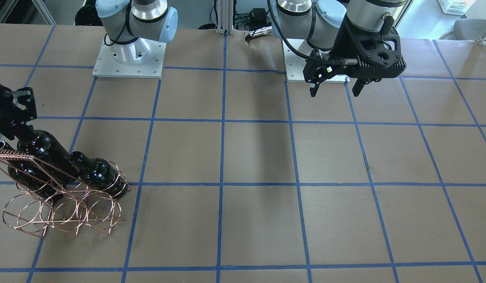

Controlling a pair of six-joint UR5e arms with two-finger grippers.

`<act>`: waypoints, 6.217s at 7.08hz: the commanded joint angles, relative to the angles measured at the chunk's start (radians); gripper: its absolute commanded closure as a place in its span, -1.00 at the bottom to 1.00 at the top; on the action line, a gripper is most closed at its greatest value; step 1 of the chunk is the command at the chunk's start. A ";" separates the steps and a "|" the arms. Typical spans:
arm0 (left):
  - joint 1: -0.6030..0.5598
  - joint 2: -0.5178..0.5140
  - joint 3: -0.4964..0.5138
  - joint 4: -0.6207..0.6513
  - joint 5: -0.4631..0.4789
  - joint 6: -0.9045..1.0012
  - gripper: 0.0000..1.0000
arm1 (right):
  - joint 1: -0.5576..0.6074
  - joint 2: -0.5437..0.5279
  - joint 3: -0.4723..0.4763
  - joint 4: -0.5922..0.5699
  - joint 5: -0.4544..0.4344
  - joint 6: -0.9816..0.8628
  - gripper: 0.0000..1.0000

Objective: Place wine into wine basket
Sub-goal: 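Lower the bottle into the empty rack ring beside the other bottles, then open the right gripper and raise it away from the rack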

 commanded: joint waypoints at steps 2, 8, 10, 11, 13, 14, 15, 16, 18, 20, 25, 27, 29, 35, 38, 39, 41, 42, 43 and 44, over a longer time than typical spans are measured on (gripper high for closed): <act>0.000 0.000 0.000 0.000 0.000 0.000 -0.98 | 0.000 0.010 0.001 0.001 0.003 -0.002 1.00; 0.000 0.003 -0.008 0.000 0.000 -0.008 -0.98 | -0.002 0.058 0.005 -0.005 0.003 -0.015 1.00; 0.000 0.003 -0.009 -0.001 0.002 -0.006 -0.98 | -0.002 0.071 0.007 -0.020 0.003 -0.015 1.00; 0.000 0.003 -0.009 0.000 0.000 -0.006 -0.98 | -0.002 0.078 0.011 -0.022 0.003 -0.015 1.00; 0.000 0.003 -0.008 0.000 0.000 -0.006 -0.98 | -0.002 0.084 0.014 -0.022 0.003 -0.014 1.00; 0.000 0.003 -0.008 0.000 0.000 -0.006 -0.98 | -0.002 0.087 0.016 -0.022 0.001 -0.014 1.00; 0.000 0.003 -0.009 0.000 0.002 -0.006 -0.98 | -0.002 0.088 0.017 -0.022 -0.001 -0.014 1.00; 0.000 0.003 -0.009 0.000 0.002 -0.006 -0.98 | -0.002 0.088 0.027 -0.025 -0.004 -0.015 1.00; 0.000 0.003 -0.009 0.000 0.002 -0.006 -0.98 | -0.002 0.093 0.044 -0.062 0.001 -0.014 1.00; 0.000 0.003 -0.009 0.000 0.002 -0.006 -0.98 | -0.002 0.094 0.047 -0.062 0.002 -0.014 1.00; 0.000 0.003 -0.009 0.000 0.002 -0.006 -0.98 | -0.002 0.094 0.073 -0.060 -0.016 -0.011 1.00; 0.000 0.003 -0.009 0.000 0.002 -0.006 -0.98 | -0.002 0.094 0.092 -0.062 -0.017 -0.011 0.67; 0.000 0.003 -0.009 0.000 0.003 -0.005 -0.98 | -0.002 0.094 0.105 -0.063 -0.017 -0.009 0.66; 0.000 0.003 -0.009 0.000 0.003 -0.005 -0.98 | -0.002 0.041 0.108 -0.048 -0.031 0.002 -0.99; 0.000 0.003 -0.009 0.000 0.002 -0.005 -0.98 | 0.010 -0.137 0.109 -0.004 -0.008 0.197 -0.99; 0.000 0.003 -0.009 0.000 0.002 -0.005 -0.98 | 0.032 -0.175 0.110 0.021 0.054 0.272 -1.00; 0.000 0.003 -0.009 0.000 0.002 -0.005 -0.98 | 0.145 -0.191 0.110 0.014 0.062 0.505 -1.00; 0.000 0.005 -0.009 0.000 0.002 -0.005 -0.98 | 0.205 -0.183 0.111 0.012 0.062 0.590 -1.00; 0.000 0.003 -0.009 0.000 0.002 -0.005 -0.98 | 0.234 -0.182 0.111 0.010 0.065 0.667 -1.00; 0.000 0.003 -0.009 0.000 0.002 -0.005 -0.98 | 0.259 -0.182 0.123 0.007 0.064 0.673 -1.00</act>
